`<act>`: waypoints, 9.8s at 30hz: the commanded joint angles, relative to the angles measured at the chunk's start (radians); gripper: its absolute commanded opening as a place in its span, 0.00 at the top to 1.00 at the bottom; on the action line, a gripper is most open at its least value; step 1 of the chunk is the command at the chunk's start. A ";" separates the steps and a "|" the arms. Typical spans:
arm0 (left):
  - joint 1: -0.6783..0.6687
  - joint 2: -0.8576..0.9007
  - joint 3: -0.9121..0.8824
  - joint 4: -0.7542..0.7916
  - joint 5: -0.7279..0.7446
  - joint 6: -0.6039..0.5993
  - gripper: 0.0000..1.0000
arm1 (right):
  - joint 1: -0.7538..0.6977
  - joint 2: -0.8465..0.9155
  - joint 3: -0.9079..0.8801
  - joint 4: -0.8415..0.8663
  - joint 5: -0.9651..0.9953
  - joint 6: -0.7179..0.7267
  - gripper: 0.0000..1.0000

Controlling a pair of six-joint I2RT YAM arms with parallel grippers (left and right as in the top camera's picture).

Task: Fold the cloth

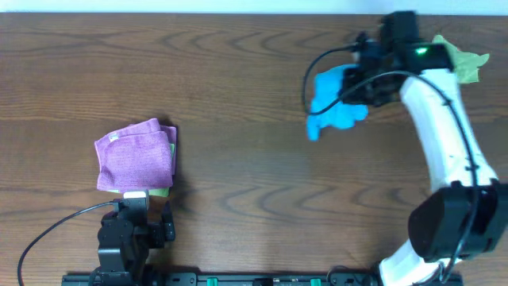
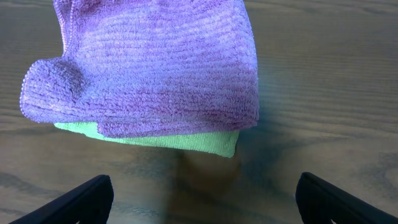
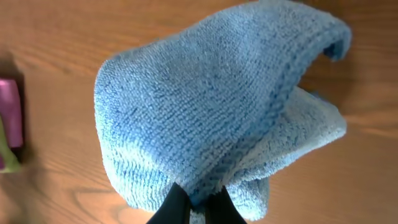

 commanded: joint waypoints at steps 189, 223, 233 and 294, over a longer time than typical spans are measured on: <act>0.002 -0.004 -0.014 0.095 0.246 -0.198 0.05 | 0.187 -0.418 -0.864 0.576 -0.129 0.392 0.37; -0.058 1.417 0.777 0.165 0.624 -0.608 0.05 | 0.186 -0.126 -0.864 0.940 -0.046 0.536 0.38; -0.172 1.513 0.777 0.190 0.496 -0.759 0.05 | 0.186 -0.051 -0.864 1.004 -0.047 0.568 0.40; -0.409 1.828 0.771 0.391 0.348 -1.037 0.17 | 0.187 0.054 -0.864 1.152 -0.038 0.628 0.95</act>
